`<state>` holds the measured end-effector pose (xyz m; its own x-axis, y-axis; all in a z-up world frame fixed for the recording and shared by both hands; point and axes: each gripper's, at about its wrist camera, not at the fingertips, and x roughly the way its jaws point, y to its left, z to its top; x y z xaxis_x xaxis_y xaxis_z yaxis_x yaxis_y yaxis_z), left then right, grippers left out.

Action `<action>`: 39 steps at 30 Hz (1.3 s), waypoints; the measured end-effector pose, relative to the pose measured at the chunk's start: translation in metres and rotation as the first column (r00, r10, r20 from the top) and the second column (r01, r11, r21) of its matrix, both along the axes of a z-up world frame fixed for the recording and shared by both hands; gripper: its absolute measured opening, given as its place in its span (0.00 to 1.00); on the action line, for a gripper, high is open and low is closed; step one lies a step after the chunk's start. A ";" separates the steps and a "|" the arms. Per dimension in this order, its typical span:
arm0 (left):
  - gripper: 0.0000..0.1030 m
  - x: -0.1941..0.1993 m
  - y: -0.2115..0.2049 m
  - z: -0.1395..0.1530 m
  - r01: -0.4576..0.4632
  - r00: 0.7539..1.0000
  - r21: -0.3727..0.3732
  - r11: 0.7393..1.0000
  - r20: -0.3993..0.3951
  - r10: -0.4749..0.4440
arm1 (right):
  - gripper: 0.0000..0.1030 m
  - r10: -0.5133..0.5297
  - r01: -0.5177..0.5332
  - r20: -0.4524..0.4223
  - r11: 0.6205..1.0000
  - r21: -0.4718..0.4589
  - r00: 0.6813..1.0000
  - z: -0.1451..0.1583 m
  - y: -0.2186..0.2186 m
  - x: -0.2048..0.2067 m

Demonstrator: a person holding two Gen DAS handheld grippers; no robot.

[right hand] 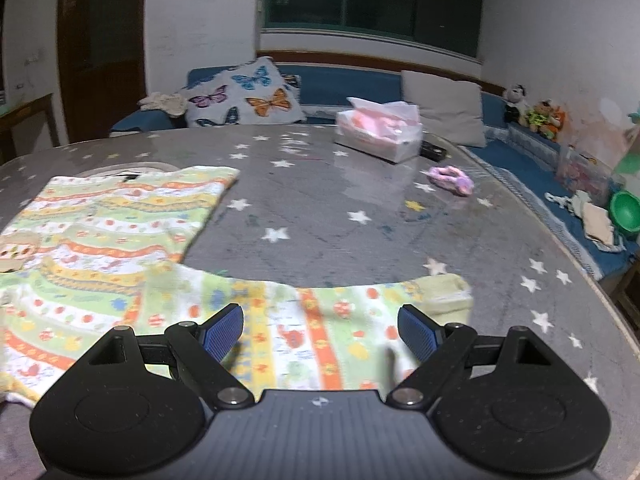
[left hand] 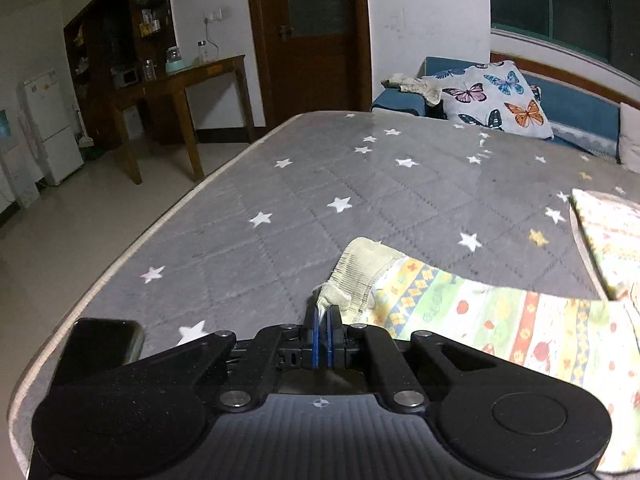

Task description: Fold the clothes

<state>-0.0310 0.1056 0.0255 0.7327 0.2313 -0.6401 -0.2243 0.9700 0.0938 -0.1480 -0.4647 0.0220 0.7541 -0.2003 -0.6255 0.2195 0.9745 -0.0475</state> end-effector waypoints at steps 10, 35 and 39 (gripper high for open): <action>0.12 -0.005 0.001 0.004 -0.023 1.000 0.033 0.999 -0.018 0.023 | 0.84 0.079 -0.078 -0.030 0.997 0.021 0.996 -0.007 0.021 0.005; 0.84 -0.061 -0.185 -0.016 0.504 0.854 0.242 0.829 0.008 -0.521 | 0.84 0.442 -0.446 -0.085 0.894 -0.041 0.893 -0.011 0.129 -0.008; 0.89 -0.065 -0.183 -0.014 0.509 0.849 0.246 0.825 0.012 -0.528 | 0.84 0.442 -0.445 -0.072 0.895 -0.037 0.894 -0.006 0.127 -0.016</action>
<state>-0.0963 -0.0778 0.0115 0.8295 -0.0660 -0.5546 0.2899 0.8996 0.3266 -0.1641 -0.3379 0.0155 0.7333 0.1131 -0.6704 -0.2394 0.9659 -0.0990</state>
